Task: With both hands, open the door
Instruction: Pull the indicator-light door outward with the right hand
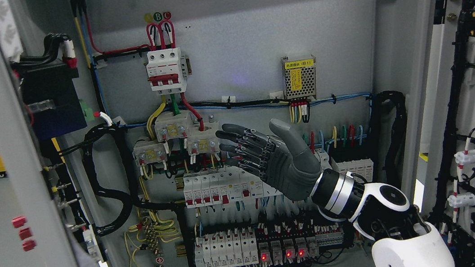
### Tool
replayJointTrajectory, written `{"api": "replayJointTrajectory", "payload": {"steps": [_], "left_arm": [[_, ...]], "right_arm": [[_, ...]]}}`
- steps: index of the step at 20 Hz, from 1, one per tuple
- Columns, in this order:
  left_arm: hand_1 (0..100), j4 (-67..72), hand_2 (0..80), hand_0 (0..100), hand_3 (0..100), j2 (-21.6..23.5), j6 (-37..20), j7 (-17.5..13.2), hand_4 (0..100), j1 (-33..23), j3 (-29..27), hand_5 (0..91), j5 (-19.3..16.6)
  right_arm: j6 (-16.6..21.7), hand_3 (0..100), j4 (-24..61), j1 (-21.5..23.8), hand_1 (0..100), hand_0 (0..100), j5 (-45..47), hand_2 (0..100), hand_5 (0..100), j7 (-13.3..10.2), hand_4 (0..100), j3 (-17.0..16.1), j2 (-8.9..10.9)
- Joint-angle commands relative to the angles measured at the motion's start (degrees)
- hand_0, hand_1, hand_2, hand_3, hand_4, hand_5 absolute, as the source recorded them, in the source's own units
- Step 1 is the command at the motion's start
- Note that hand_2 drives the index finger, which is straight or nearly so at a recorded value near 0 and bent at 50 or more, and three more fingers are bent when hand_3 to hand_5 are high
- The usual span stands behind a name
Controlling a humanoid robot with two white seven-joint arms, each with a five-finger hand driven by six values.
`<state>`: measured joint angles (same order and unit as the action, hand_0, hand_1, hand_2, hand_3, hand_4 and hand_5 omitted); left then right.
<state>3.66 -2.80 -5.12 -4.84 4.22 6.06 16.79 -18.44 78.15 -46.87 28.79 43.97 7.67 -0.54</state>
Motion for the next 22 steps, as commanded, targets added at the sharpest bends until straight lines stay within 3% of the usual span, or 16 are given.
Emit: {"api": "replayJointTrajectory", "payload": {"steps": [1, 6, 15, 22], "left_arm": [[0, 0.03, 0.0, 0, 0, -0.02, 0.02, 0.01, 0, 0.00, 0.00, 0.0, 0.00], [0, 0.12, 0.0, 0, 0, -0.02, 0.02, 0.01, 0, 0.00, 0.00, 0.0, 0.00], [0, 0.03, 0.0, 0, 0, -0.02, 0.02, 0.01, 0, 0.00, -0.09, 0.0, 0.00], [0, 0.03, 0.0, 0, 0, -0.02, 0.02, 0.01, 0, 0.00, -0.09, 0.0, 0.00]], "right_arm": [[-0.20, 0, 5.25, 2.13, 0, 21, 0.39, 0, 0, -0.11, 0, 4.19, 0.54], [-0.20, 0, 9.38, 7.05, 0, 21, 0.31, 0, 0, -0.29, 0, 8.40, 0.54], [-0.02, 0, 18.17, 13.20, 0, 21, 0.31, 0, 0, -0.29, 0, 19.12, 0.63], [0.15, 0, 19.32, 16.55, 0, 22, -0.04, 0, 0, -0.55, 0, 26.16, -0.16]]}}
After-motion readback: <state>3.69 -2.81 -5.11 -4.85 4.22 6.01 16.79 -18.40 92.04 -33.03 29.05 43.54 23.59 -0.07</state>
